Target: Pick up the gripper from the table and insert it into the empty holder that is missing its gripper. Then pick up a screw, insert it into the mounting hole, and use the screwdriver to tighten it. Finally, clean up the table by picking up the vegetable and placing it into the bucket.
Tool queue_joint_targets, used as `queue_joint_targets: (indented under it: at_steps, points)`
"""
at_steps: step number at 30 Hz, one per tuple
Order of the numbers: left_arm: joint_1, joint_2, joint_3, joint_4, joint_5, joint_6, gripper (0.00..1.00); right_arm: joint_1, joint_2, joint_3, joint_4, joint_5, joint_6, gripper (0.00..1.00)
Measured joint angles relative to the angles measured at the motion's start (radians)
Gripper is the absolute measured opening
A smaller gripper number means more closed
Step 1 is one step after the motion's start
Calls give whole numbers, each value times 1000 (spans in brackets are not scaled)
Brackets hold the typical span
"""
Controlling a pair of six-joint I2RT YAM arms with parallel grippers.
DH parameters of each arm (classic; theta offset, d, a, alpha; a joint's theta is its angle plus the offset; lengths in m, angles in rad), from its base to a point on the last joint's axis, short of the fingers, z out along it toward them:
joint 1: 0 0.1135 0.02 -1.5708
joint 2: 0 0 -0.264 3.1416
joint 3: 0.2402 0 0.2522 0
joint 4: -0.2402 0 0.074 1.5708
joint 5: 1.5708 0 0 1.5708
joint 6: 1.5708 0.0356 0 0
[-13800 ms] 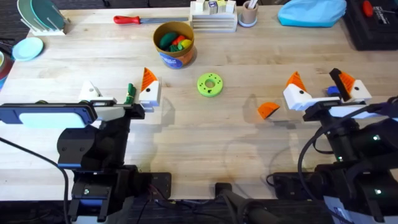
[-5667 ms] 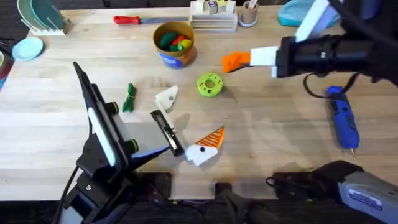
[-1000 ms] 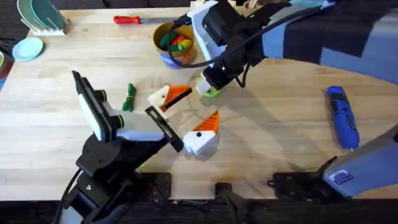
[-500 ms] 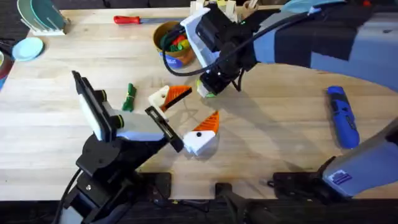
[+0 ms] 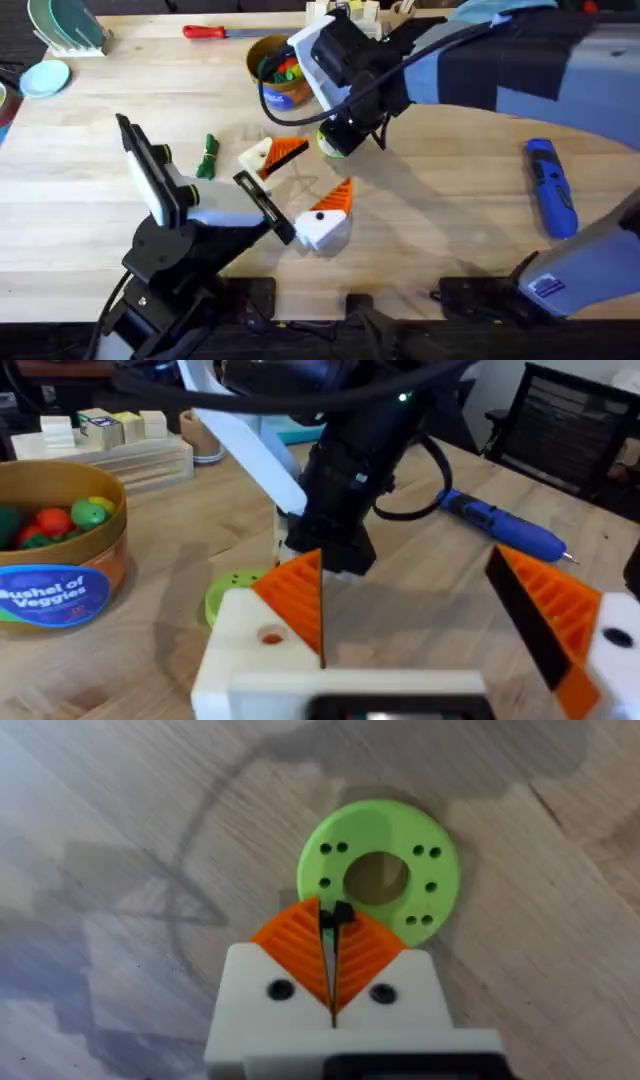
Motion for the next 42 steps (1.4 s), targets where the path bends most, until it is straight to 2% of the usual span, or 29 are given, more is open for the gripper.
queue_joint_targets:
  at_steps: [7, 12, 18, 26, 30, 35, 38, 42]
  points:
    - [0, 0, 0, 0, 0, 0, 991, -9, 0, 1, -4, 0, 0, 6]
    - [0, 0, 0, 0, 0, 0, 991, -59, -8, 15, -38, 0, 0, 6]
    - [0, 0, 0, 0, 0, 0, 991, -112, -74, 73, -129, 4, -1, 5]
    - [0, 0, 0, -44, 0, 0, 991, -112, -103, 130, -293, 4, -8, 5]
    - [0, 0, 0, -44, 0, 0, 991, -111, -105, 226, -390, 4, -8, 5]
    - [0, 0, 0, -44, 12, 6, 991, -87, -150, 411, -490, 3, -11, 5]
    - [0, 0, 1, -43, 58, 45, 991, -44, -181, 504, -541, -17, -12, 5]
    - [0, 0, 1, -40, 118, 89, 991, 36, -198, 544, -567, -59, -12, 5]
